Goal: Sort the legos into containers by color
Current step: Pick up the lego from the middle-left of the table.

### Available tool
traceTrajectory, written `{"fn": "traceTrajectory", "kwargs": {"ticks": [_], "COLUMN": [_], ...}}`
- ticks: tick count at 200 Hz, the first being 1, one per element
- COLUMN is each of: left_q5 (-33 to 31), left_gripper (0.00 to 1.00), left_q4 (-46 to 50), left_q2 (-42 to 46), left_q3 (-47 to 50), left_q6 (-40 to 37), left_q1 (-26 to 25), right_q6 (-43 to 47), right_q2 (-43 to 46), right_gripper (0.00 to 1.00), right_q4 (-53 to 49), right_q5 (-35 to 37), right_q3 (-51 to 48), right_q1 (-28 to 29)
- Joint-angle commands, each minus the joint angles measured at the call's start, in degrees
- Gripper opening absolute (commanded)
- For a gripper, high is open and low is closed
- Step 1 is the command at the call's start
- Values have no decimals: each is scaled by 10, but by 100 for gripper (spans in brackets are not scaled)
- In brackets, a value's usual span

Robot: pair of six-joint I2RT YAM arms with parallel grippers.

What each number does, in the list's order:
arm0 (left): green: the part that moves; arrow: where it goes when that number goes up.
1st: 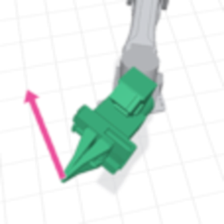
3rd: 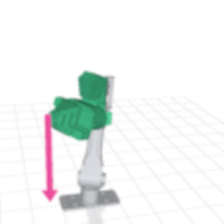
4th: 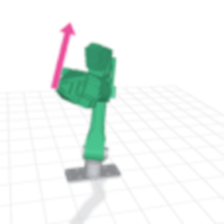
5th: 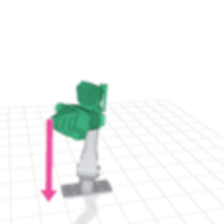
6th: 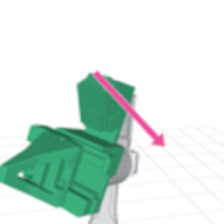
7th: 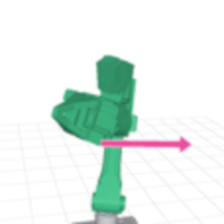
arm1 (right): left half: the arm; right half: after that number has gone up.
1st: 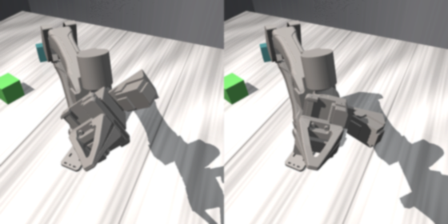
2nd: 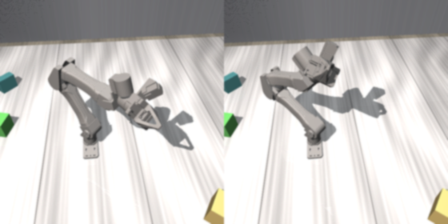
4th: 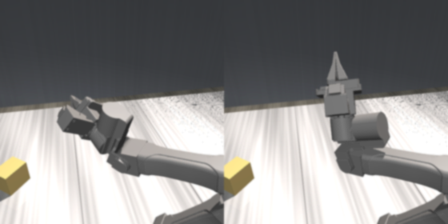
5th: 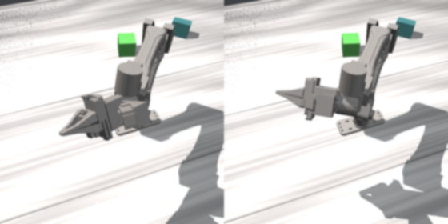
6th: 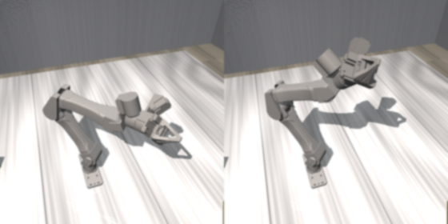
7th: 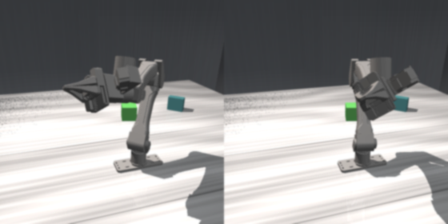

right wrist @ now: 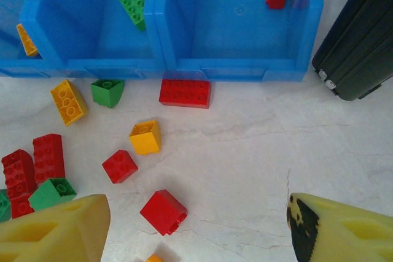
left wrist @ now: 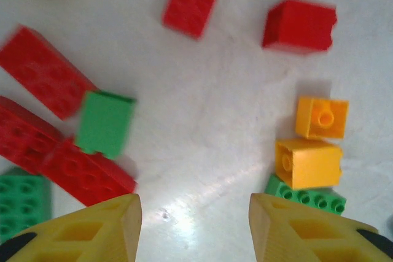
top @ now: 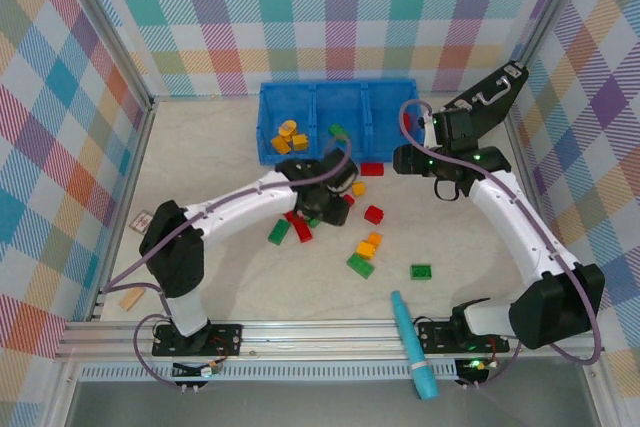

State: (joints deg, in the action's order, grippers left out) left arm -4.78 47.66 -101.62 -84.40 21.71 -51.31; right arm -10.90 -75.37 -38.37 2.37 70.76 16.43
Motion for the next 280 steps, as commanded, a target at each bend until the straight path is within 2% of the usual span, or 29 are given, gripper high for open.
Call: {"fn": "traceTrajectory", "kwargs": {"ticks": [1, 68, 154, 222, 238, 280], "left_q5": [-29, 10, 65, 76, 76, 71], "left_gripper": [49, 49, 52, 56, 55, 43], "left_q4": [-51, -80, -117, -91, -86, -74], "left_q2": [-17, -87, -166, -200, -208, -213], "left_q3": [8, -17, -51, -67, -70, -73], "left_q6": [60, 80, 84, 77, 76, 74], "left_q1": [-34, -74, -102, -107, -107, -107], "right_q6": [18, 25, 38, 34, 34, 35], "right_q2": [-4, 9, 18, 21, 22, 22], "right_gripper": [77, 77, 77, 77, 77, 77], "right_q4": [-1, -32, -87, -94, -95, -98], "right_q5": [-27, -49, -61, -62, -60, -52], "right_q3": [19, 22, 47, 49, 50, 54], "right_q1": [-5, -10, -11, -10, -11, -11]}}
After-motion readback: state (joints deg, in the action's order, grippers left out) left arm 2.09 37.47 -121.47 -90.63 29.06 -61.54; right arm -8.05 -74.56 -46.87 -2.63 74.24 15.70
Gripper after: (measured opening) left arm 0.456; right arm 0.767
